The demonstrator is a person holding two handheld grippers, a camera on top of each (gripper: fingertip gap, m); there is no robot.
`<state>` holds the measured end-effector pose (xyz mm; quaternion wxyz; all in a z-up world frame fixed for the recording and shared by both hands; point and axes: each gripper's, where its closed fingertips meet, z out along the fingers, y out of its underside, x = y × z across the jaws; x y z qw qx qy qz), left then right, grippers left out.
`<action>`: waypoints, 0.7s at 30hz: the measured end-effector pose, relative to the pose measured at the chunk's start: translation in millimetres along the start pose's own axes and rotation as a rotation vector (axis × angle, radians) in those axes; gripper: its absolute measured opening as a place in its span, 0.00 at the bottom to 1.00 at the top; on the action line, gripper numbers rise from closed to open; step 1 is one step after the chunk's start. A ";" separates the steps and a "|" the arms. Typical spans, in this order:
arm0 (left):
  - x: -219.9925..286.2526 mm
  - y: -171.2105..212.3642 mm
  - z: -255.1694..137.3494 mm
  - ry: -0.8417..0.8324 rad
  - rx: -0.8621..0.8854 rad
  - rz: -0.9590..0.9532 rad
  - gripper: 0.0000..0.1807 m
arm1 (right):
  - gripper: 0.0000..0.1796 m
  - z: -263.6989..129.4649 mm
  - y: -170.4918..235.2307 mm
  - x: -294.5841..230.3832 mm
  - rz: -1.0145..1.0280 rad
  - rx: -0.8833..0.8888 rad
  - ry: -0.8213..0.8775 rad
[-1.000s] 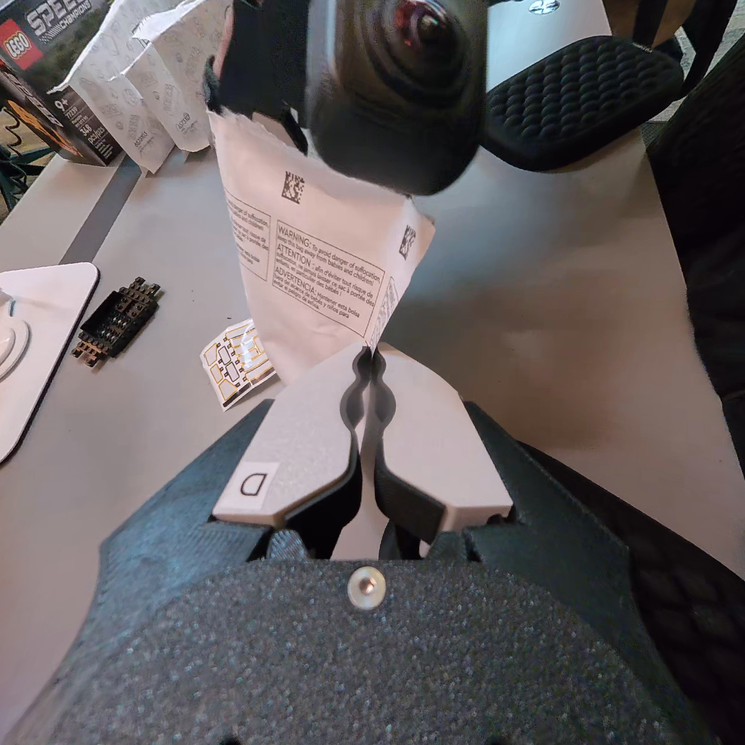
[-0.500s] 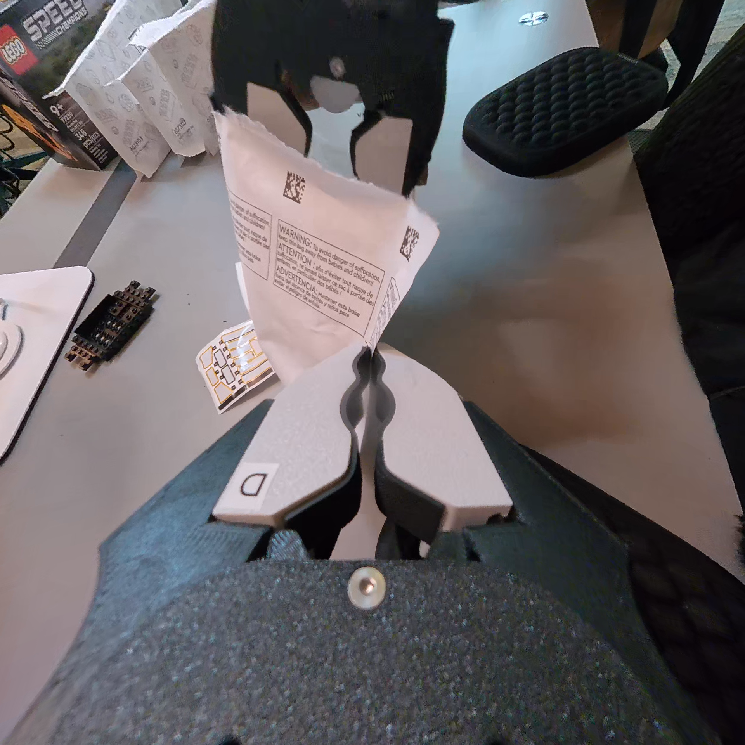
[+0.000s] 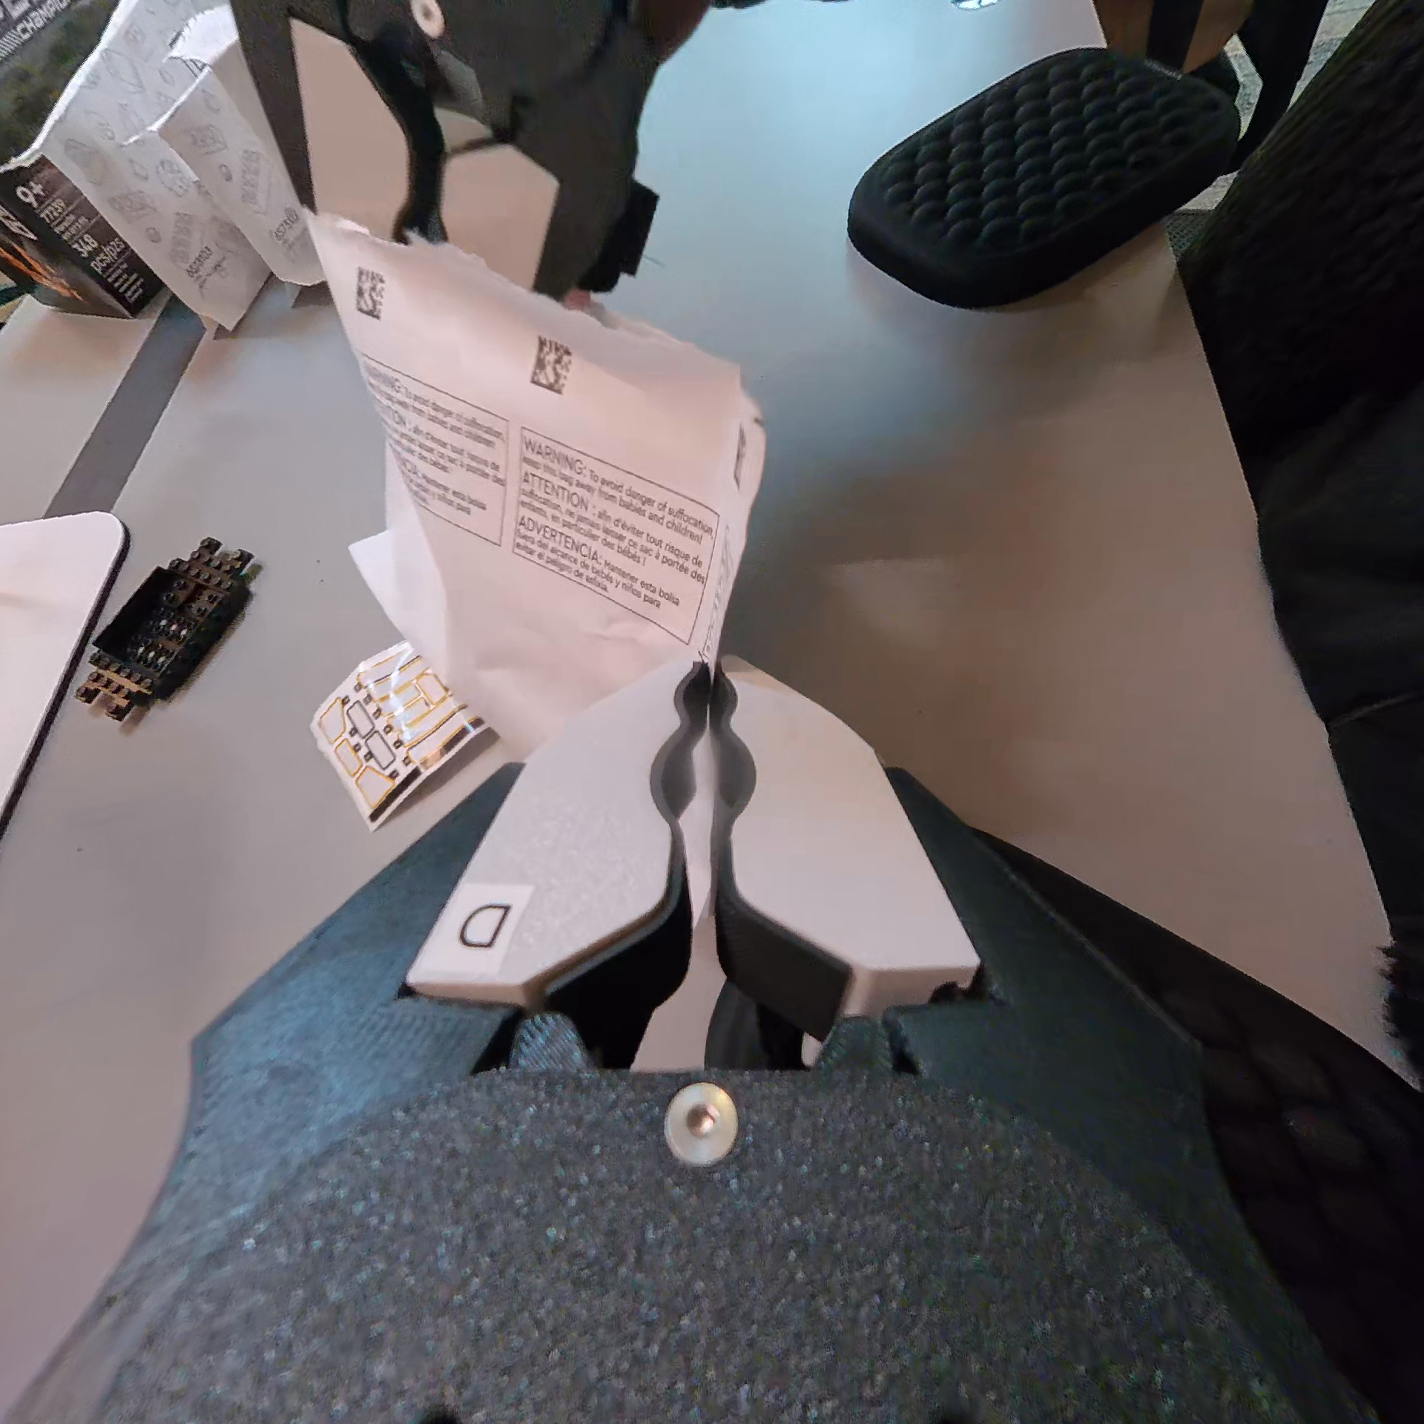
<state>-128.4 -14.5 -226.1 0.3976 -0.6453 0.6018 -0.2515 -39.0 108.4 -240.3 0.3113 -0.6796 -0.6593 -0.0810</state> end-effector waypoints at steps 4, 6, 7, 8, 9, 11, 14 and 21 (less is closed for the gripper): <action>-2.3 0.2 -2.5 -0.002 0.010 -0.019 0.00 | 0.06 7.0 6.3 -3.9 -0.123 -0.033 0.065; -3.7 -2.8 -5.2 -0.001 0.037 -0.035 0.00 | 0.12 10.2 9.3 -9.6 -0.147 -0.039 0.049; -4.7 -4.2 -6.2 -0.003 0.047 -0.040 0.00 | 0.14 10.2 8.1 -11.3 -0.160 -0.026 0.052; -5.8 -5.1 -6.9 -0.007 0.054 -0.041 0.00 | 0.16 9.7 7.5 -12.2 -0.172 -0.020 0.057; -6.6 -5.5 -7.1 -0.013 0.057 -0.039 0.00 | 0.19 8.8 5.7 -13.4 -0.180 -0.010 0.059; -7.4 -5.8 -6.9 -0.017 0.061 -0.039 0.00 | 0.24 6.7 0.5 -18.6 -0.197 0.023 0.040; -8.7 -6.5 -6.6 -0.023 0.066 -0.043 0.00 | 0.31 5.9 -3.4 -25.8 -0.239 0.042 0.025; -9.4 -8.6 -9.4 -0.027 0.086 -0.043 0.00 | 0.36 -14.6 -24.4 -38.7 -0.147 0.248 -0.082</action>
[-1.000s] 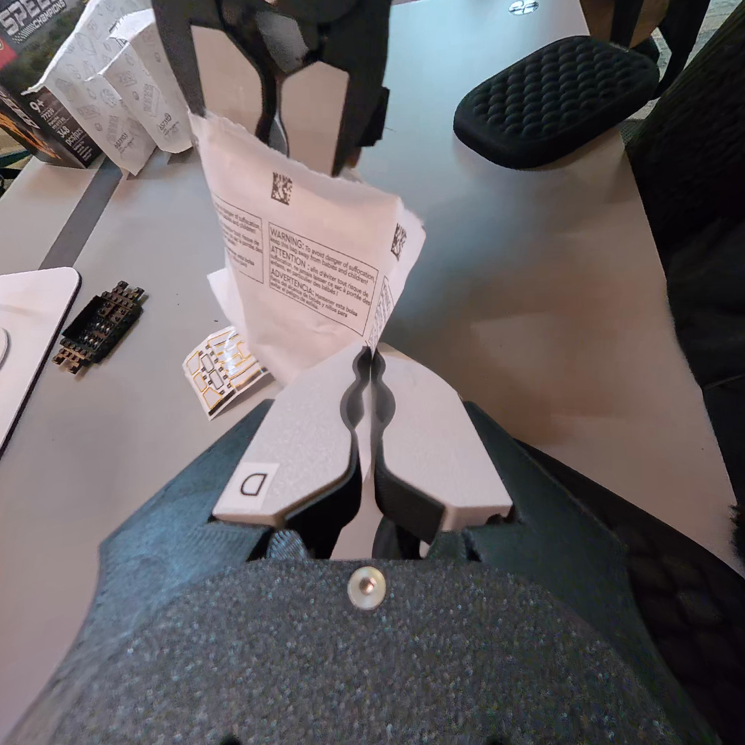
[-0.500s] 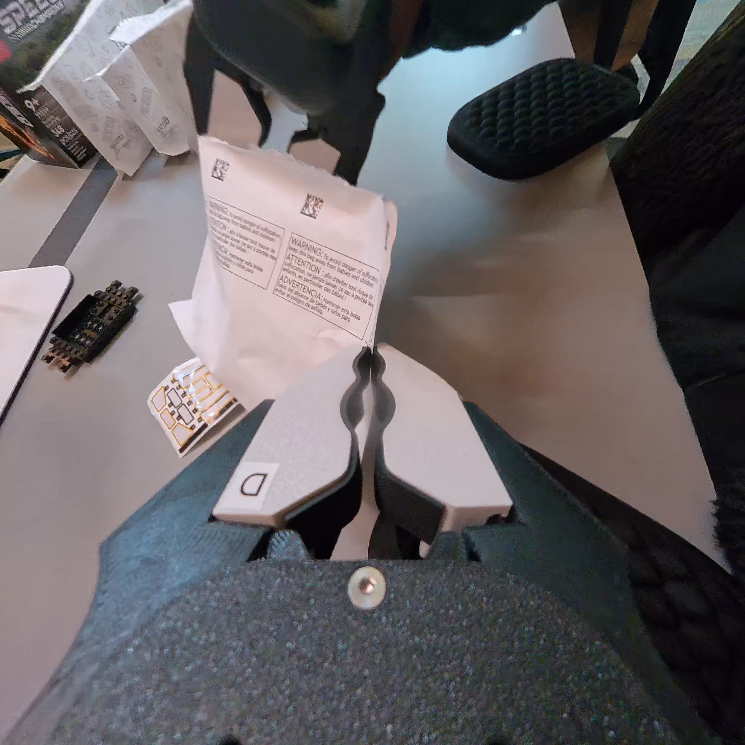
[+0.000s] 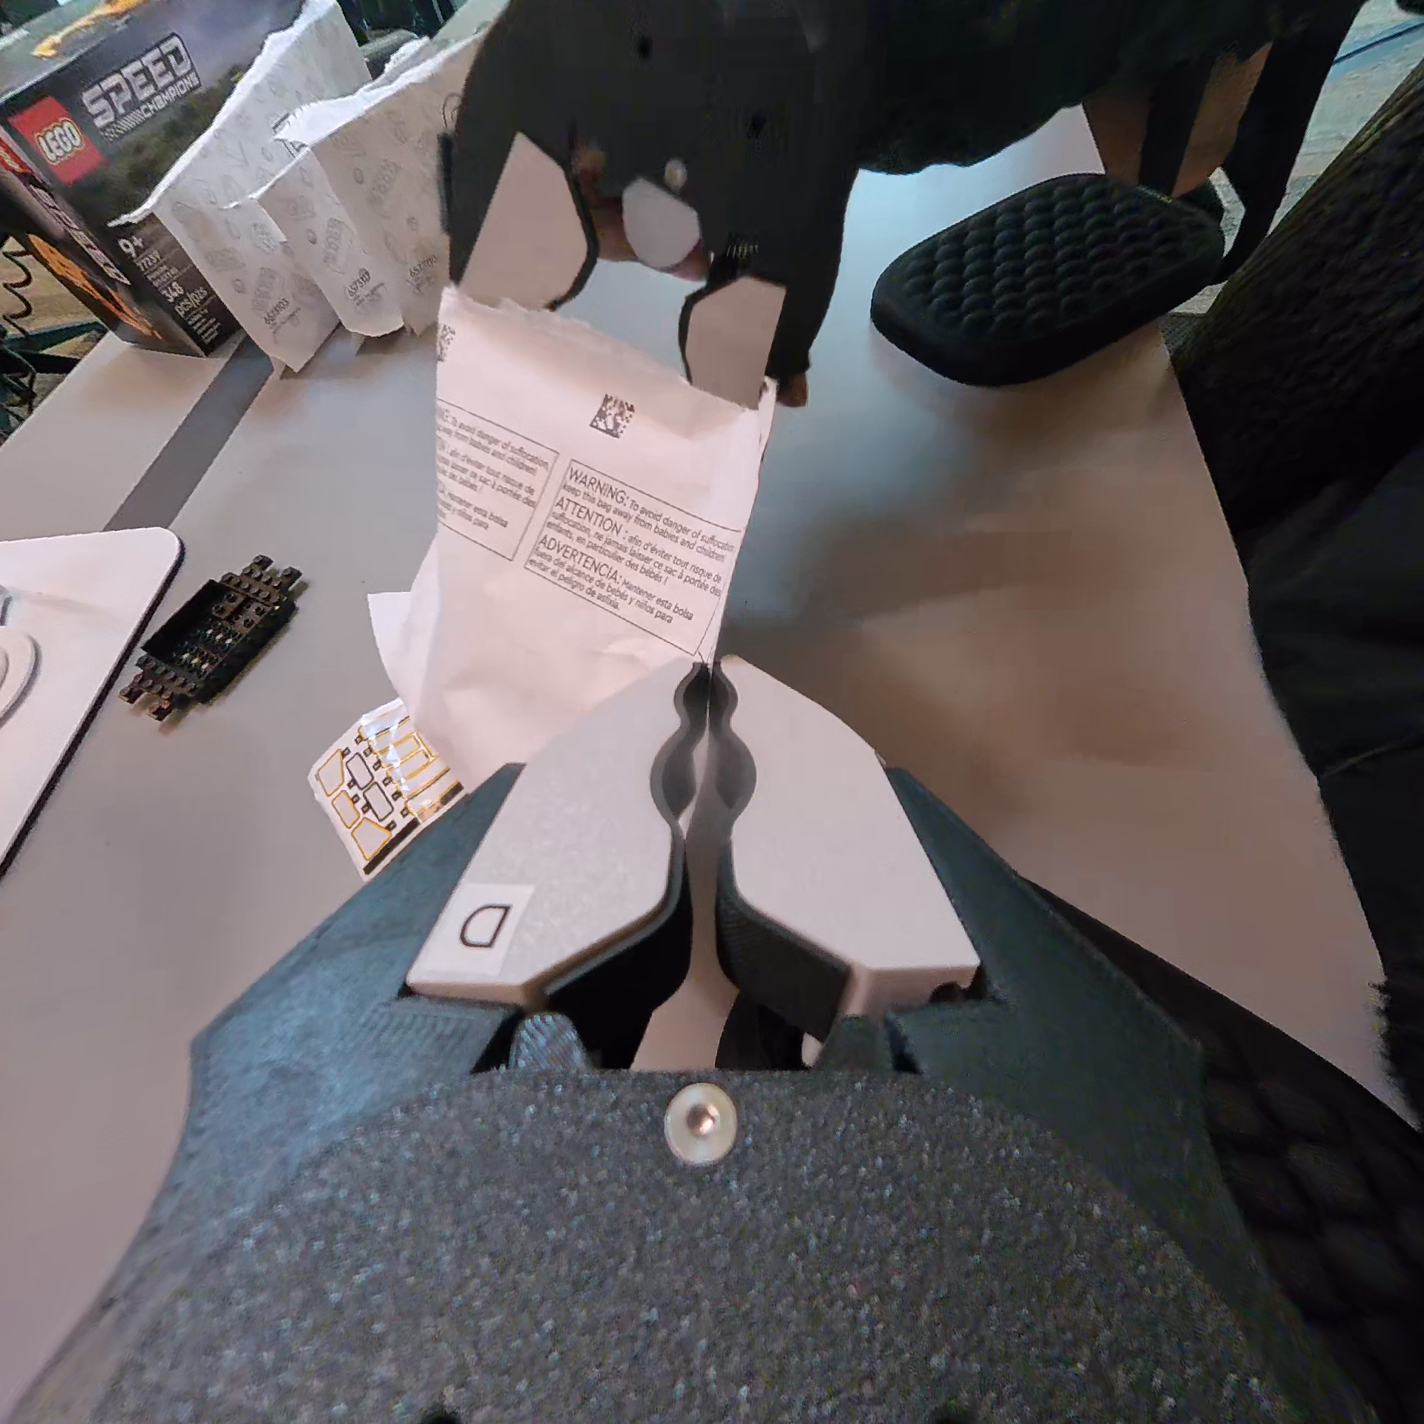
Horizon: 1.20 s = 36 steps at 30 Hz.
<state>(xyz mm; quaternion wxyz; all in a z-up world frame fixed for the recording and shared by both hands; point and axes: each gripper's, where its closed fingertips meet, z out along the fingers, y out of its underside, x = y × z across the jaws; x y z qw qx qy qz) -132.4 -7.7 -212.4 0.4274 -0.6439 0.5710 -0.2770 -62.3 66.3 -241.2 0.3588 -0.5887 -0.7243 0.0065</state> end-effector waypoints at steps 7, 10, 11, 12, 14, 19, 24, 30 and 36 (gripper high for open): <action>-2.7 -3.2 -10.1 0.028 0.069 -0.010 0.00 | 0.42 -70.2 -18.3 28.3 0.268 0.496 0.008; -1.1 -6.0 -15.2 0.067 0.119 -0.016 0.00 | 0.40 -72.9 9.1 33.4 0.328 0.541 0.018; -0.6 -6.8 -16.6 0.080 0.135 -0.018 0.00 | 0.40 -69.2 18.5 32.2 0.345 0.546 0.001; 0.0 -7.5 -18.0 0.093 0.151 -0.021 0.00 | 0.39 -64.8 26.2 30.5 0.369 0.558 -0.026; 1.9 -8.8 -21.2 0.124 0.186 -0.021 0.00 | 0.38 -53.0 38.9 26.3 0.391 0.560 -0.075; 4.7 -19.0 -37.4 0.200 0.330 -0.047 0.00 | 0.35 -27.8 45.9 17.2 0.396 0.566 -0.180; -16.6 -18.4 -41.9 0.122 0.371 -0.146 0.00 | 0.02 -39.4 27.7 -3.2 0.368 0.654 -0.285; -41.7 5.3 -22.1 -0.072 0.177 -0.227 0.00 | 0.00 -51.3 21.6 -19.6 0.406 0.679 -0.388; -28.6 10.5 10.5 -0.047 0.101 -0.247 0.00 | 0.00 -41.4 -5.9 -43.5 0.302 0.659 -0.401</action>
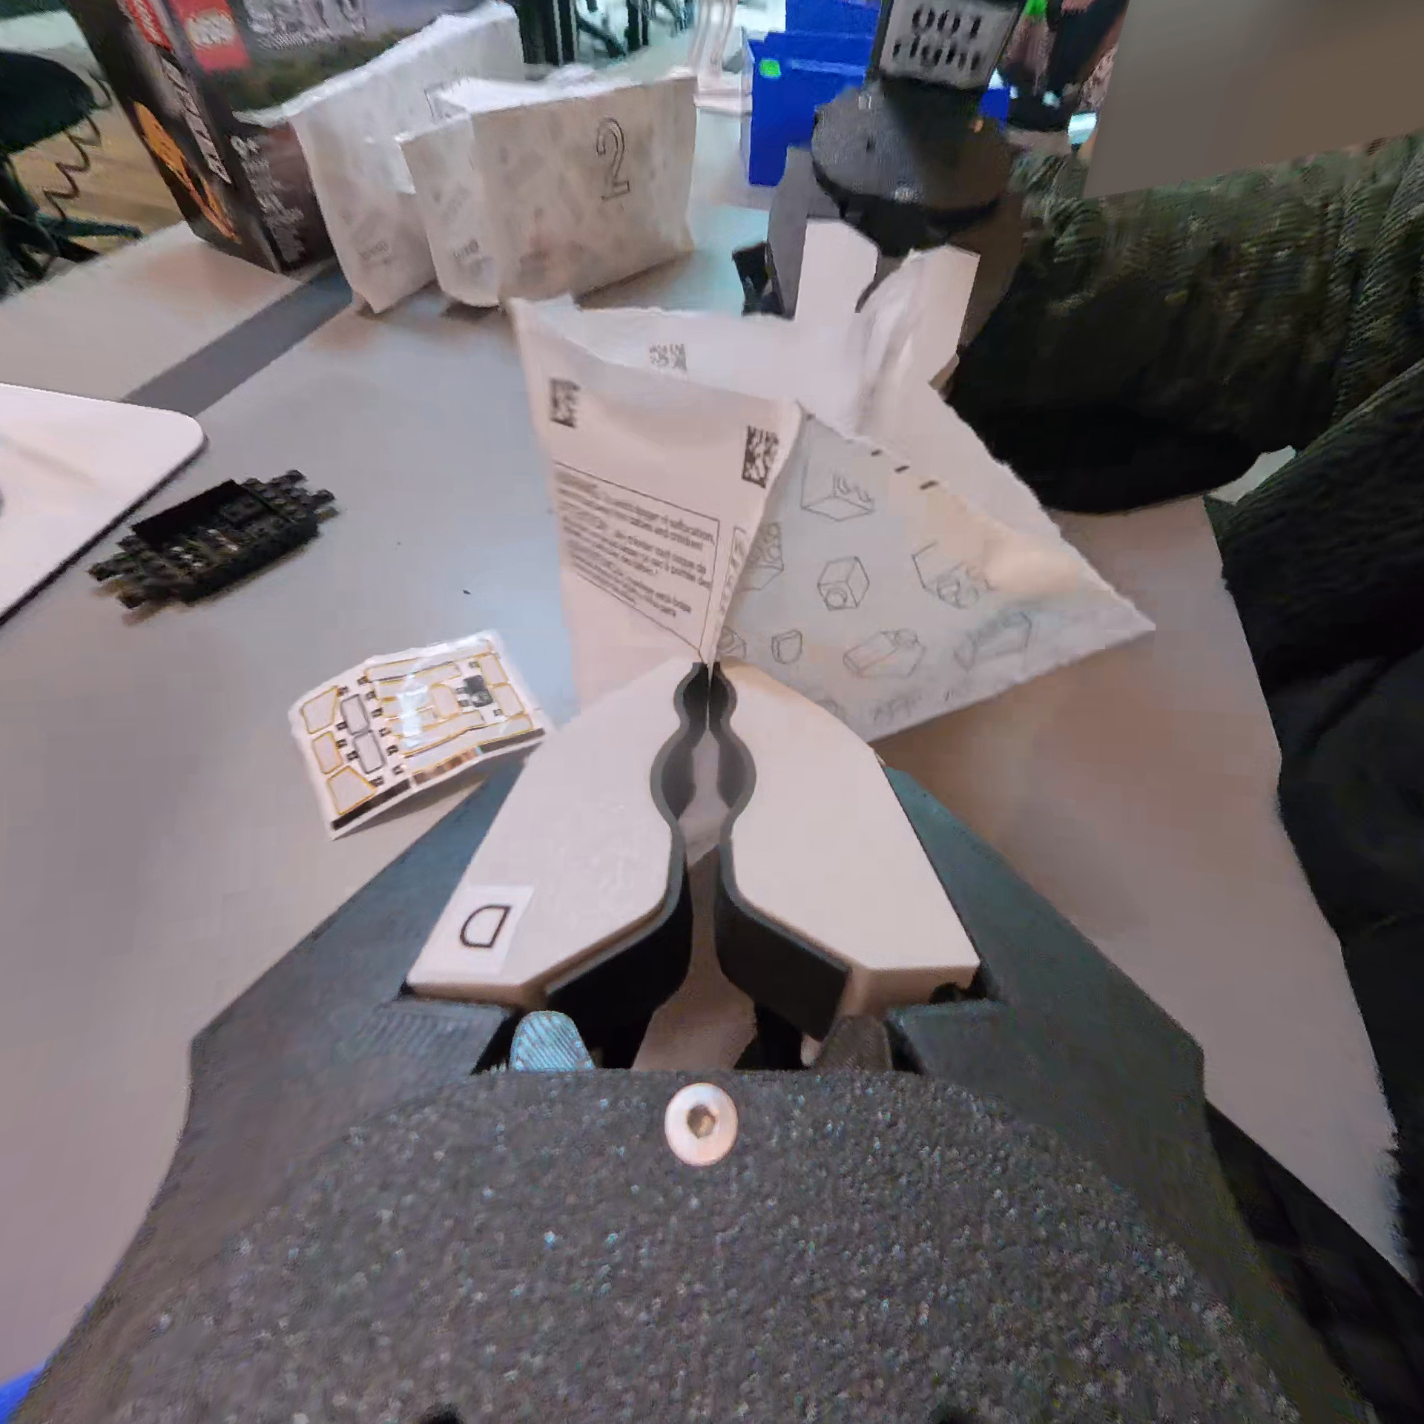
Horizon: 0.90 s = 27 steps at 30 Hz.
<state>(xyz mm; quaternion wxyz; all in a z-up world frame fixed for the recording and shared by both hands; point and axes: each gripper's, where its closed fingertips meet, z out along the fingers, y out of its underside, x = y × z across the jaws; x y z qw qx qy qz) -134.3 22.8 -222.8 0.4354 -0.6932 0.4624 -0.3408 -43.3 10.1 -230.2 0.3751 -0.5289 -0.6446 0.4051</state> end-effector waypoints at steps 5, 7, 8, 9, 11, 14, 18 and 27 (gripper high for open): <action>-0.3 7.2 3.5 -0.011 -0.045 0.008 0.00 | 0.03 -9.1 2.0 9.5 -0.006 -0.022 0.079; -5.2 3.4 -4.9 -0.022 -0.021 -0.024 0.00 | 0.07 -18.8 7.4 11.3 0.028 -0.033 0.071; -7.4 2.4 -8.7 -0.027 -0.014 -0.035 0.00 | 0.10 -23.1 12.9 13.3 0.038 -0.054 0.075; -9.2 2.4 -11.8 -0.032 -0.013 -0.041 0.00 | 0.11 -26.8 19.7 15.5 0.042 -0.075 0.082; -11.6 4.2 -15.2 -0.041 -0.023 -0.047 0.00 | 0.11 -30.7 32.2 18.2 0.066 -0.104 0.078; -12.7 8.6 -14.6 -0.049 -0.057 -0.052 0.00 | 0.11 -29.4 46.8 19.3 0.073 -0.157 0.069; -15.8 14.0 -12.9 -0.078 -0.095 -0.049 0.00 | 0.02 -30.4 60.1 20.9 0.049 -0.237 0.080; -9.4 21.1 9.2 -0.053 -0.132 -0.101 0.00 | 0.00 -3.0 49.2 9.7 0.001 -0.226 0.051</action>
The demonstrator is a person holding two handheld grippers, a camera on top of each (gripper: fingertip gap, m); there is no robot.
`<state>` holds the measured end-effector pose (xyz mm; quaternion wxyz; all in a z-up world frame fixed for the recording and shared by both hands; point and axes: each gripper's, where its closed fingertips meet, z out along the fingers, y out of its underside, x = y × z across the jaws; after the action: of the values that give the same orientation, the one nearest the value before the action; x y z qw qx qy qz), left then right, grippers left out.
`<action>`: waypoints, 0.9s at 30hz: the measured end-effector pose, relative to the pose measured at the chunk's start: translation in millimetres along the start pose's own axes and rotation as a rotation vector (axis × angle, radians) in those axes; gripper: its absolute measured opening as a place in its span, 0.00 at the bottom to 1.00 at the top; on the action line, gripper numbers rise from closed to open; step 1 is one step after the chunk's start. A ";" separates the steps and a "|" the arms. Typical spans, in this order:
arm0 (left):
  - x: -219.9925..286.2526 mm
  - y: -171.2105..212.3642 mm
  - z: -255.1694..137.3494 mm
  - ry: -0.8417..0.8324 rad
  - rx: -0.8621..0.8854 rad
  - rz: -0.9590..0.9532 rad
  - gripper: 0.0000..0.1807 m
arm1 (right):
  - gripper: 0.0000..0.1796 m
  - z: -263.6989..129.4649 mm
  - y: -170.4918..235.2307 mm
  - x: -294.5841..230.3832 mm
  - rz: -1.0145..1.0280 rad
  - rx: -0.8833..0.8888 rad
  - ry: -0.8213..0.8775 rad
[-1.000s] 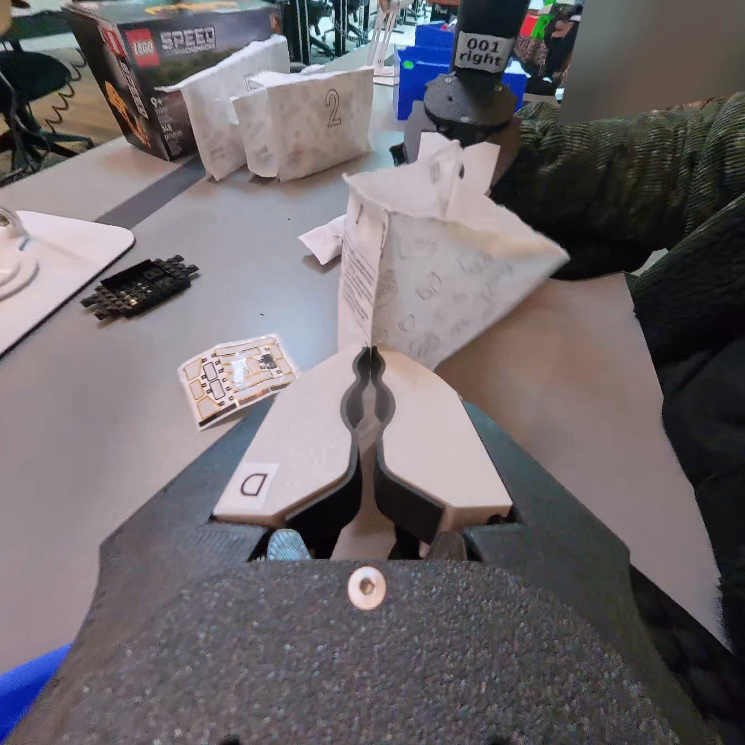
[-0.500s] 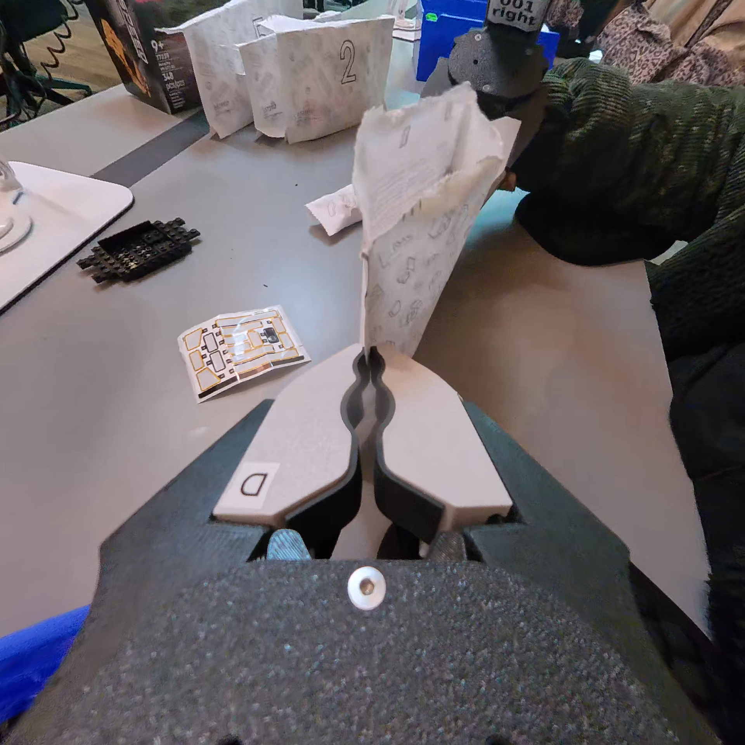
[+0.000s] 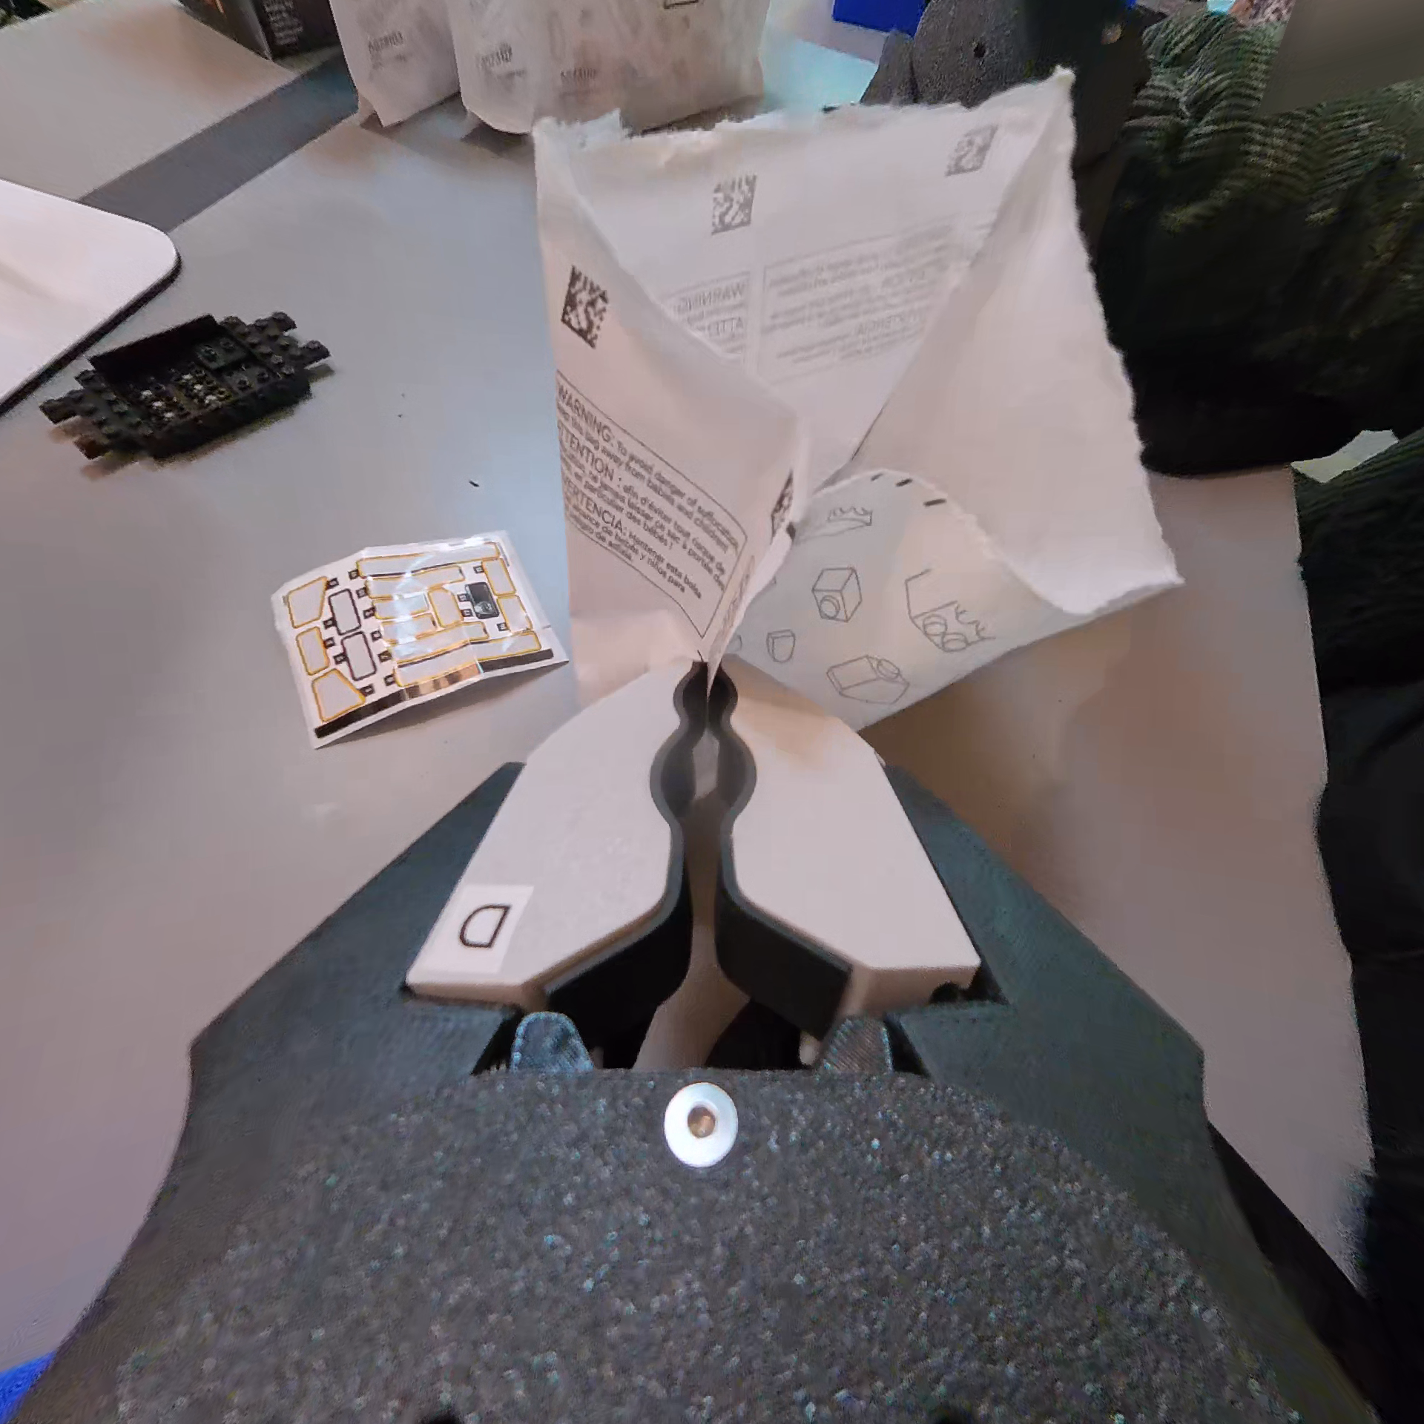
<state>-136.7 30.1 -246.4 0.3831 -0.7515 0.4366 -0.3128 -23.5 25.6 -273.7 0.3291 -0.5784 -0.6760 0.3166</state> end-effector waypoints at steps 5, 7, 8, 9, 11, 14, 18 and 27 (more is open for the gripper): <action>-3.9 -5.2 -7.0 -0.017 0.040 -0.004 0.00 | 0.00 -9.7 -4.6 0.7 0.026 0.054 -0.001; 0.2 -6.0 -12.9 0.014 0.047 0.013 0.07 | 0.00 -15.7 -5.3 2.6 0.022 0.076 0.006; 4.6 -4.5 -15.2 0.039 0.036 0.035 0.11 | 0.00 -18.2 -5.9 2.8 0.018 0.086 0.008; 8.4 -1.9 -17.3 0.053 0.019 0.071 0.12 | 0.00 -20.3 -6.4 2.1 0.011 0.093 0.003; 11.2 7.3 -20.8 0.039 -0.042 0.172 0.13 | 0.00 -24.1 -6.7 0.5 -0.003 0.104 -0.007; 10.5 27.7 -17.7 0.015 -0.162 0.237 0.11 | 0.00 -26.8 -4.1 -4.5 -0.003 0.105 -0.046; 6.6 46.0 -3.7 -0.041 -0.292 0.288 0.01 | 0.00 -20.1 6.7 -8.7 0.007 0.052 -0.073; 4.9 44.7 -0.3 -0.054 -0.288 0.273 0.00 | 0.00 -9.8 17.4 -6.8 -0.036 -0.043 -0.024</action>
<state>-153.5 11.1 -283.6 0.3219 -0.7406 0.5642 -0.1721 -4.8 21.6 -282.6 0.3142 -0.5691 -0.6970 0.3028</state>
